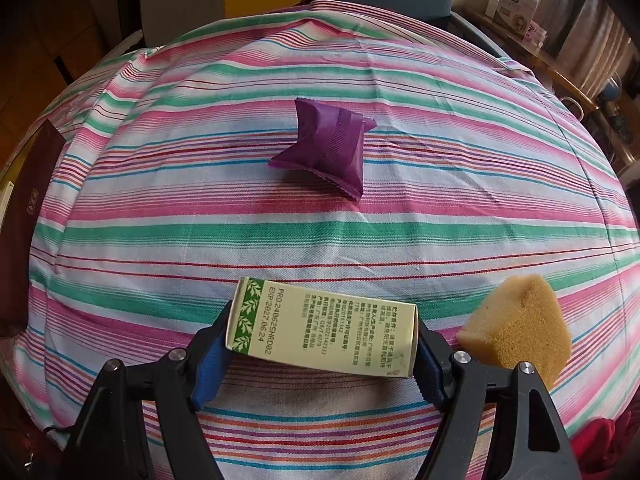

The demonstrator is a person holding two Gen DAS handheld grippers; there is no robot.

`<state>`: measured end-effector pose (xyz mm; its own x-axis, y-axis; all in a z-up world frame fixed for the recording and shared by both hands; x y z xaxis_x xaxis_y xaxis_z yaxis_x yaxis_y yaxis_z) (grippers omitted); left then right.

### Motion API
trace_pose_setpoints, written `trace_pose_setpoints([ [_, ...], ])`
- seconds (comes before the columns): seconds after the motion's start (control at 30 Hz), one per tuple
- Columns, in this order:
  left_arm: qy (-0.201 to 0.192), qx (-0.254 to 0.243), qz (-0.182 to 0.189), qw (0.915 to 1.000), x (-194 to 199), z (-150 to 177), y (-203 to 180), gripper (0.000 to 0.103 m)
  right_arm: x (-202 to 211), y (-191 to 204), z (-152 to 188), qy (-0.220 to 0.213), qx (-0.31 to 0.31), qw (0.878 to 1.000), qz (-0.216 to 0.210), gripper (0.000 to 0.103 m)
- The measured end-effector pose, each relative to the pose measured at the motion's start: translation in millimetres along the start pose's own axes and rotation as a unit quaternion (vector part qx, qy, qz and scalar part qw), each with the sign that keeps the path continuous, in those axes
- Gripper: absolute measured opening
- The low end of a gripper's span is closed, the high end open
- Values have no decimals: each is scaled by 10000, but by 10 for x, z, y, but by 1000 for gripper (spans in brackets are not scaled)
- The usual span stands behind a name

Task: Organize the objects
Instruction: 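Carry the plastic bundle into the gold tray and open the left tool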

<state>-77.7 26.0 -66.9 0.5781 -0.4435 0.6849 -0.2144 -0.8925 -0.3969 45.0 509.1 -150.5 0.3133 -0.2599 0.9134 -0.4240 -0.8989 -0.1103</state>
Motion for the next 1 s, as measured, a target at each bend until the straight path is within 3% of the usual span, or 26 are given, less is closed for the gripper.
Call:
trace_pose_setpoints([
  [0.2,265,-161,-129,9994,-294,-49,-100,35,2,-3,-2,0,0,10000,-2,78],
  [0.27,308,-6,-156,9994,-450,-106,-86,35,2,-2,-1,0,-4,10000,-1,78],
  [0.5,705,-234,-865,9935,-894,-80,-11,41,1,-7,-3,0,-2,10000,-13,78],
  [0.57,733,-283,-850,9933,-906,-69,-17,42,4,-6,-5,0,-1,10000,-14,78],
  [0.7,613,-517,-1006,9917,-829,-84,-70,59,3,-7,-4,1,-9,10000,-15,79],
  [1.0,176,-856,-1122,9898,-455,-26,-227,60,5,-13,-11,-9,2,10000,-6,79],
])
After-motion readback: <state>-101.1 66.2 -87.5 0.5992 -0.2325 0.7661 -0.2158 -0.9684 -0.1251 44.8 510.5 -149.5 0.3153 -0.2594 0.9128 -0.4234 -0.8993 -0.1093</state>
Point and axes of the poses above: each gripper's, at about its wrist camera, not at the fingertips, and x roughly against the way its jaws point, y to its left, z to its underside, the point moved 4 cm from there along -x, roughly the way its jaws point, and after that the axes turned 6 degrees about z, right-handed, at the moved point
